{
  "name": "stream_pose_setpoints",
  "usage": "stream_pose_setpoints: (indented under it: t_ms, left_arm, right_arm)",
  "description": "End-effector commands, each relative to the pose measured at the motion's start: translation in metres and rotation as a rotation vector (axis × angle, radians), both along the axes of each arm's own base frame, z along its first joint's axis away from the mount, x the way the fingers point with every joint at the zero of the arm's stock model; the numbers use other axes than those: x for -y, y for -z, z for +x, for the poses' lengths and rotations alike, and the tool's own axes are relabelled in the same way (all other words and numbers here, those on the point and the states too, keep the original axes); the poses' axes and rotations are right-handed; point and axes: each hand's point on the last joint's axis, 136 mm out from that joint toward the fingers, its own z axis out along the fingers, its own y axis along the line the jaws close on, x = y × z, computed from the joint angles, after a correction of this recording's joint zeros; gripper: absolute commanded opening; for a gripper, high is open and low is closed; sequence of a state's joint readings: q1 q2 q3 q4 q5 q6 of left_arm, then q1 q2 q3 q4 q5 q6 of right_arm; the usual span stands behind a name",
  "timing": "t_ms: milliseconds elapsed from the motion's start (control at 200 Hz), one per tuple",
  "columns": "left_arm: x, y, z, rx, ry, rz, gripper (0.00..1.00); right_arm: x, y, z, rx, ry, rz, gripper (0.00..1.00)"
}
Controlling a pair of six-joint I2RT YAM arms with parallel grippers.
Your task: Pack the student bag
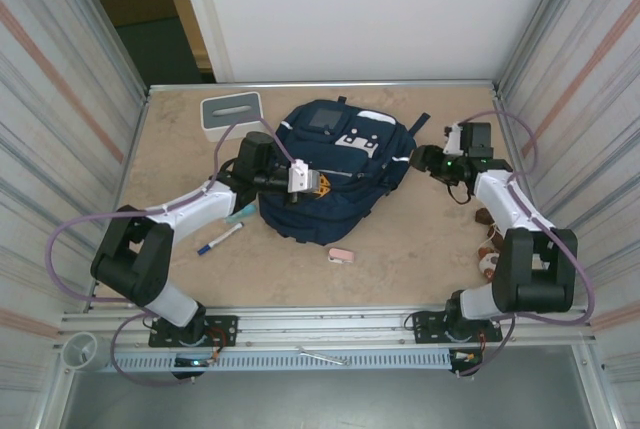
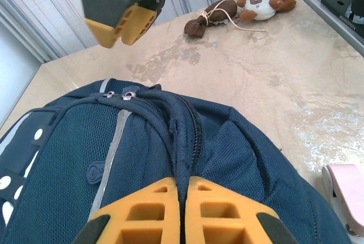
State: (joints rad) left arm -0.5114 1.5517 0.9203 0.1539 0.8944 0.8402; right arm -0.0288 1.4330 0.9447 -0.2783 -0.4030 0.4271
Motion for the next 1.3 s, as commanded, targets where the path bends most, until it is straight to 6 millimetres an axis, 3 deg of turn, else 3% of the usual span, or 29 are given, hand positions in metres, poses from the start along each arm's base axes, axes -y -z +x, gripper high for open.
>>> stream_pose_setpoints:
  t_ms: [0, 105, 175, 220, 260, 341, 481, 626, 746, 887, 1002, 1062, 1147, 1212, 1292]
  left_arm:
    - [0.007, -0.021, -0.007, 0.012, 0.063, -0.068, 0.0]
    - [0.009, -0.022, -0.008, 0.012, 0.069, -0.066, 0.0]
    - [0.012, -0.02, -0.008, 0.014, 0.071, -0.063, 0.0]
    - [0.013, -0.017, -0.007, 0.009, 0.071, -0.059, 0.0]
    - [0.014, -0.015, -0.006, 0.003, 0.068, -0.054, 0.0]
    - [0.017, -0.01, -0.001, -0.011, 0.048, -0.039, 0.04]
    - [0.023, 0.004, 0.019, -0.009, -0.034, 0.022, 0.04]
    - [0.03, 0.01, 0.05, 0.015, -0.125, 0.087, 0.04]
    - [0.026, 0.009, 0.076, 0.042, -0.222, 0.109, 0.06]
    - [-0.002, 0.006, 0.114, 0.025, -0.403, 0.095, 0.09]
    - [-0.03, 0.012, 0.133, 0.032, -0.555, 0.112, 0.17]
    - [-0.044, 0.014, 0.138, 0.052, -0.648, 0.116, 0.26]
    - [-0.066, 0.01, 0.142, 0.047, -0.798, 0.084, 0.48]
    - [-0.08, 0.004, 0.14, -0.001, -0.896, 0.051, 0.63]
    - [-0.091, -0.003, 0.132, -0.139, -0.997, 0.013, 0.69]
  right_arm:
    - [-0.015, 0.003, 0.029, -0.003, 0.026, 0.156, 0.75]
    - [-0.011, 0.027, 0.054, -0.054, 0.069, 0.159, 0.78]
    - [-0.016, 0.039, 0.066, -0.071, 0.058, 0.187, 0.71]
    - [-0.022, 0.045, 0.069, -0.084, 0.037, 0.219, 0.59]
    - [-0.025, 0.047, 0.069, -0.088, 0.027, 0.236, 0.42]
    - [-0.017, 0.047, 0.062, -0.071, 0.054, 0.219, 0.17]
    - [0.013, 0.039, 0.036, -0.023, 0.147, 0.179, 0.0]
    - [0.025, 0.039, 0.005, 0.001, 0.201, 0.132, 0.0]
    - [0.018, 0.045, -0.014, -0.013, 0.195, 0.135, 0.0]
    - [-0.002, 0.054, -0.036, -0.044, 0.145, 0.097, 0.03]
    - [-0.028, 0.06, -0.058, -0.059, 0.074, 0.061, 0.07]
    - [-0.047, 0.06, -0.068, -0.057, 0.001, 0.044, 0.1]
    - [-0.074, 0.054, -0.082, -0.028, -0.138, -0.028, 0.17]
    - [-0.079, 0.044, -0.088, 0.014, -0.186, -0.118, 0.24]
    - [-0.076, 0.02, -0.086, 0.102, -0.185, -0.156, 0.36]
